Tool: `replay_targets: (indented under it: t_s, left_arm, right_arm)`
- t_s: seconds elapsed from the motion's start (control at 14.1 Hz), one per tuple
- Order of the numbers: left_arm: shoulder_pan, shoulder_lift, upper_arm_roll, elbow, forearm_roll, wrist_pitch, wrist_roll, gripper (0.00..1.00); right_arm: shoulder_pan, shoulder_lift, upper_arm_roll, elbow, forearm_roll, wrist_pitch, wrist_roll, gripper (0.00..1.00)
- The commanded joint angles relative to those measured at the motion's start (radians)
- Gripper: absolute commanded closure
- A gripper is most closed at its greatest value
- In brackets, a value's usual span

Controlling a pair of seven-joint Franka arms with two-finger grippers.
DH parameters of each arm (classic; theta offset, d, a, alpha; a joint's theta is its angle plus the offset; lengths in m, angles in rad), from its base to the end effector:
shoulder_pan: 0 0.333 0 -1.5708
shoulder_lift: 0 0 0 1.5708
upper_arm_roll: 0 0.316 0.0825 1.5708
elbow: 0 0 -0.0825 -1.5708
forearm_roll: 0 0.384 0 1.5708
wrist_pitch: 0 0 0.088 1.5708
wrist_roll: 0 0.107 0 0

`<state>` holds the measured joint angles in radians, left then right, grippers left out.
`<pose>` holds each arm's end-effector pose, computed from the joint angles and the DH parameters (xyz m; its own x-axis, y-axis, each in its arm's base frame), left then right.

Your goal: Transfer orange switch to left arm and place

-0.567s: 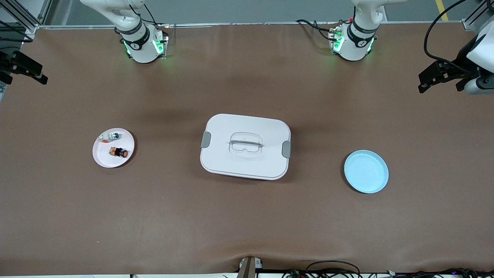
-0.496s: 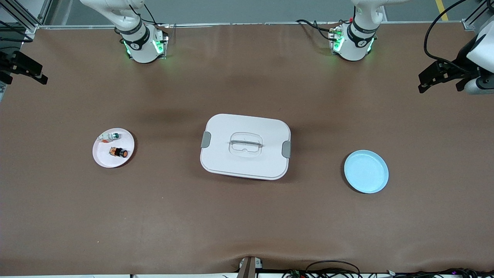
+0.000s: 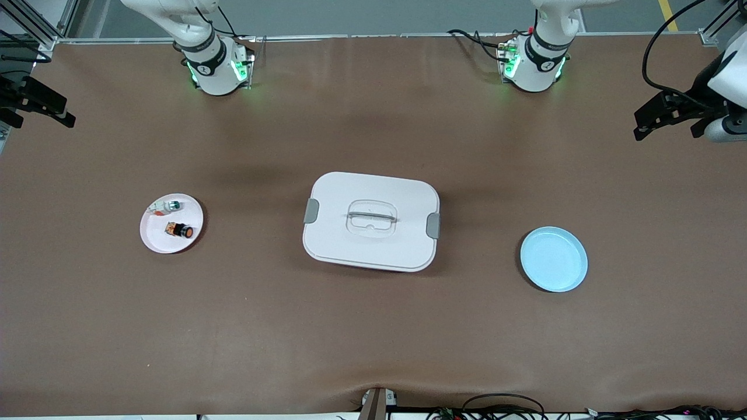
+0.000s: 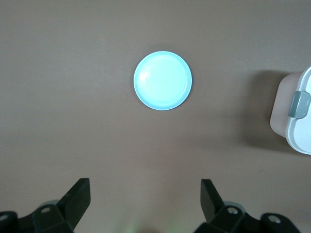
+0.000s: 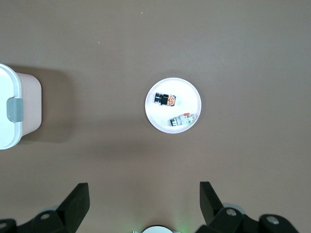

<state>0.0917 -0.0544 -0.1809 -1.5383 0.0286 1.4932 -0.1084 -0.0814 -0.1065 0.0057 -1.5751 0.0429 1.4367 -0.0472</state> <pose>0.5278 -0.0470 0.6619 0.9997 0.0215 0.0126 0.0220 -0.9991 -0.0371 0.5055 -0.0331 0.6676 0.9993 -0.0228 -0.0298 -0.0241 -0.9988 -0.0435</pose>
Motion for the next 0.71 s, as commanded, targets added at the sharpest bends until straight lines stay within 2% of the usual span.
replay_targets:
  t_s: [0.0, 0.64]
  left_arm:
    - [0.005, 0.004, 0.001, 0.026, 0.019, -0.034, 0.004, 0.00]
    - [0.008, 0.011, 0.004, 0.020, 0.016, -0.042, 0.012, 0.00]
  right_arm:
    - [0.003, 0.002, -0.001, 0.006, 0.012, 0.001, -0.005, 0.00]
    - [0.002, 0.001, -0.003, 0.004, 0.011, -0.001, -0.010, 0.00]
